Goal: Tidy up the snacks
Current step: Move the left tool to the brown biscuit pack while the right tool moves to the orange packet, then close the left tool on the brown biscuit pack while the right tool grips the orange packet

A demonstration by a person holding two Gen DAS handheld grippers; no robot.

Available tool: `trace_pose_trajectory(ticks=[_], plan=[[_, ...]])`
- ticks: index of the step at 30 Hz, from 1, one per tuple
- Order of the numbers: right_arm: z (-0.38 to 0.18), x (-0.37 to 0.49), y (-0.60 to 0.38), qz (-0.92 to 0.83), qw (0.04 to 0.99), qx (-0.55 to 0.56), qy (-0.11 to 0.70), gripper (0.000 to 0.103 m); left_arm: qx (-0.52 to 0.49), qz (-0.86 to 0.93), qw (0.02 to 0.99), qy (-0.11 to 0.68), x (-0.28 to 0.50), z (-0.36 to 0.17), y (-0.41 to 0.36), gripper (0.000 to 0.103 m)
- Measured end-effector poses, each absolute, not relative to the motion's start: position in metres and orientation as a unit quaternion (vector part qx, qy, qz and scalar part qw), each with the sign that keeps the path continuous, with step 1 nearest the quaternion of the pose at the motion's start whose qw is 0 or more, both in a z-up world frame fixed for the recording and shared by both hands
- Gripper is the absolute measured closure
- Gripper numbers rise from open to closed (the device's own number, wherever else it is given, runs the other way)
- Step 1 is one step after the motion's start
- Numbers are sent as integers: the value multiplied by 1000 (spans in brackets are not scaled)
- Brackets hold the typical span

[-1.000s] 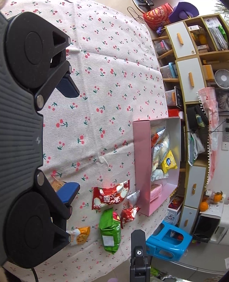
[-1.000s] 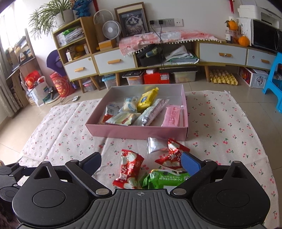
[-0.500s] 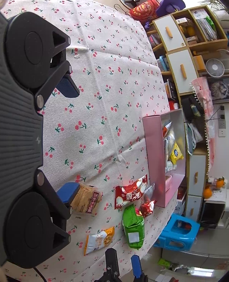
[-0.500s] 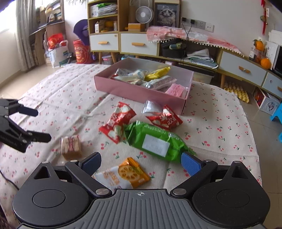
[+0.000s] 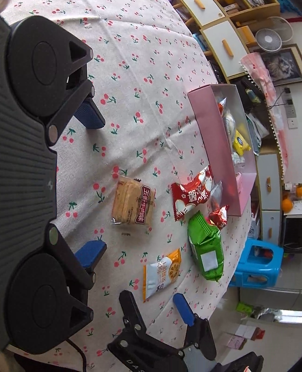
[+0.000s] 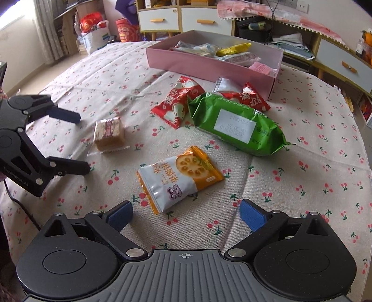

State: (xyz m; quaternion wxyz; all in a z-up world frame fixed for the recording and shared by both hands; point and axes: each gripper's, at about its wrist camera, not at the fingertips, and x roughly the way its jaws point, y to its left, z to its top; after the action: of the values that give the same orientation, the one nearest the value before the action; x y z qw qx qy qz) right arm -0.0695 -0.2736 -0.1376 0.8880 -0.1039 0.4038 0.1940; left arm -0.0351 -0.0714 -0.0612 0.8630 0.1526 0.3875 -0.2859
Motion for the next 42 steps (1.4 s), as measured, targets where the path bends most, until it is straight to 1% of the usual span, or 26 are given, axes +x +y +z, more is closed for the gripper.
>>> trace_pose_trajectory(ticks=[3,17,19,21,22,24,25,27,28,29,33,35,36,38,42], plan=[[-139,-66,-275,209,891,-101,391,0,150,-288,865,384,-33,-62,-77,0],[-136,-48,-269,229,879,-117,401,0,142,-280,874,370,-25,-63,-92,1],[-136,-47,-269,232,879,-119,400,0,141,-279,875,368,-24,-62,-91,5],[-136,-45,-269,235,878,-120,400,0,141,-279,876,367,-23,-60,-91,15],[-136,-44,-268,235,878,-121,400,0,139,-278,877,367,-22,-59,-90,17],[-136,-43,-267,235,878,-121,399,0,133,-279,877,368,-20,-57,-89,26],[-136,-42,-266,235,878,-122,399,0,130,-279,877,368,-19,-57,-89,29],[-135,-42,-265,235,879,-124,397,1,124,-280,878,369,-17,-55,-88,40],[-135,-42,-264,235,879,-125,396,1,120,-283,877,371,-16,-55,-88,43],[-135,-41,-264,237,878,-124,397,1,116,-285,875,374,-15,-55,-88,49],[-133,-43,-262,242,878,-124,395,6,115,-283,875,376,-15,-54,-89,53],[-132,-44,-261,246,877,-125,393,13,113,-283,875,376,-16,-53,-89,55],[-132,-44,-260,248,877,-125,392,15,112,-282,875,377,-15,-52,-88,57],[-130,-45,-257,253,876,-126,391,22,108,-280,875,379,-15,-51,-87,59],[-129,-47,-253,254,877,-131,387,28,101,-276,876,383,-13,-50,-86,62]])
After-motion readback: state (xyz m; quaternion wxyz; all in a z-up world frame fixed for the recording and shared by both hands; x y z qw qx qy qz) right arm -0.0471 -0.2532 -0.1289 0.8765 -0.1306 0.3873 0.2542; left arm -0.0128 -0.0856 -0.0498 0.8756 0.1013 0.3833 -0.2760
